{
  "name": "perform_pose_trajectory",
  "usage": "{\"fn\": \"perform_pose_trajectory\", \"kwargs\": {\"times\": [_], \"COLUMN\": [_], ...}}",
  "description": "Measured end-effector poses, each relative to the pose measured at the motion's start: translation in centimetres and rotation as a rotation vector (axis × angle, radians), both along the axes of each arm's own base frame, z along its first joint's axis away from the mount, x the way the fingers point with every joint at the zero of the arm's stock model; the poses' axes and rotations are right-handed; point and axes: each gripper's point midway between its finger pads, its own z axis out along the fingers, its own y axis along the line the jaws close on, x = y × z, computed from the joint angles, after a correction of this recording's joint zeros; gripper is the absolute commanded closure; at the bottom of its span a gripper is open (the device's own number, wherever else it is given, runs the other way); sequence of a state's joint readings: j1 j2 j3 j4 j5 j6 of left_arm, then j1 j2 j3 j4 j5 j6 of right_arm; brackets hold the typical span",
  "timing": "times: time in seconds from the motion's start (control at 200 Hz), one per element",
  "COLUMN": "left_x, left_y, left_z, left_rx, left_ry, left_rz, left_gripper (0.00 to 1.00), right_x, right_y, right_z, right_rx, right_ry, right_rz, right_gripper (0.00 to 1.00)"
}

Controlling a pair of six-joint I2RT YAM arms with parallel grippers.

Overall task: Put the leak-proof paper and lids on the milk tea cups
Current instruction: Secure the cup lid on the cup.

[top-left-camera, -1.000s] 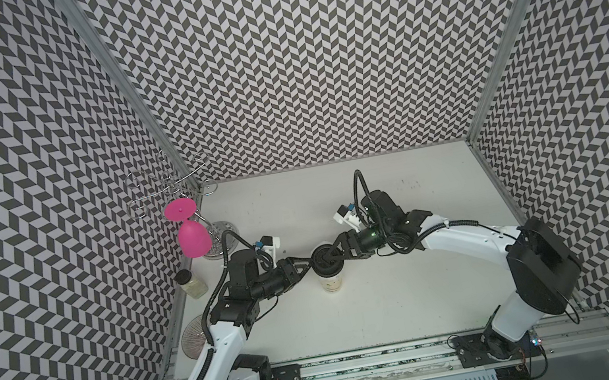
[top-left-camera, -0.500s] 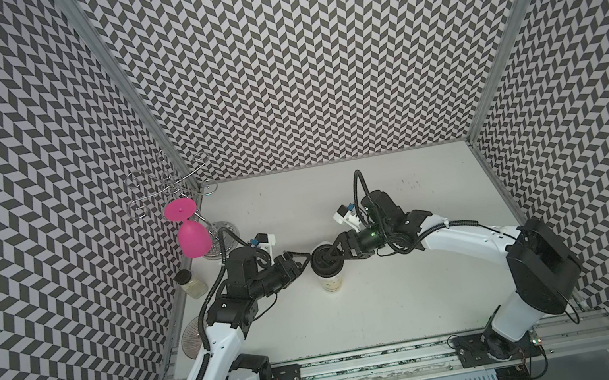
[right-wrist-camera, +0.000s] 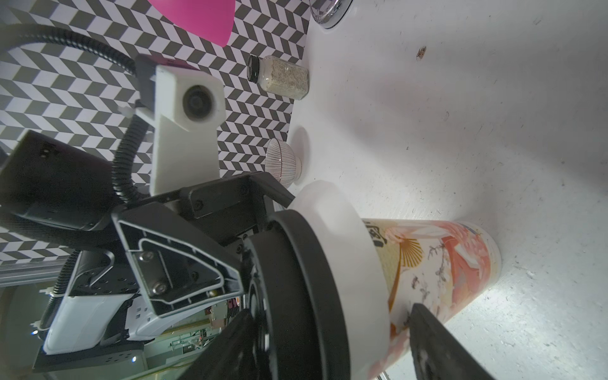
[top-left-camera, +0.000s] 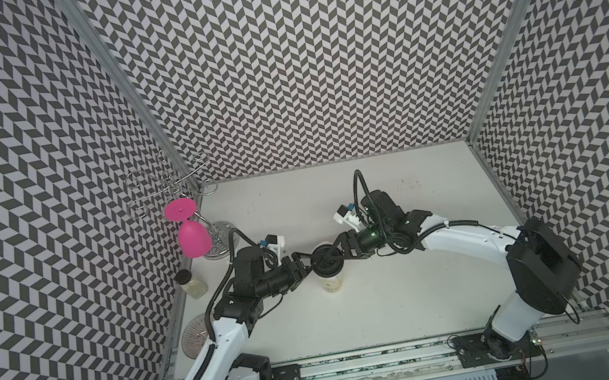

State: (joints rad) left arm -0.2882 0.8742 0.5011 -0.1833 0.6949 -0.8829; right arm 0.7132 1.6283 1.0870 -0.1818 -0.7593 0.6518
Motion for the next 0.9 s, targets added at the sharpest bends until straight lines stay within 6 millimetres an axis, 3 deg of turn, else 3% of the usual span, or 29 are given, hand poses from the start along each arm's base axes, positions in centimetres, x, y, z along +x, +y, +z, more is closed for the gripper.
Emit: {"fn": "perform_pose_trajectory", "kwargs": {"times": [0.095, 0.366, 0.711, 0.896], "left_x": [0.0, 0.1, 0.2, 0.2], "left_y": [0.0, 0.0, 0.0, 0.0], "left_z": [-0.1, -0.2, -0.2, -0.3], "left_rx": [-0.004, -0.006, -0.002, 0.0], "left_ry": [-0.002, -0.009, -0.011, -0.009], "left_rz": [0.0, 0.003, 0.002, 0.0], "left_gripper": [0.36, 0.4, 0.42, 0.43], "right_x": [0.0, 0.0, -0.4, -2.3], "right_y": [0.0, -0.5, -3.4, -3.5], "right_z": [0.0, 0.3, 4.4, 2.3], "right_rx": [0.0, -0.039, -0.101, -0.181], "right_ry": [0.001, -0.009, -0.239, -0.33], "right_rz": [0.0, -0.022, -0.093, -0.043], "right_gripper": [0.28, 0.12, 0.15, 0.15]}}
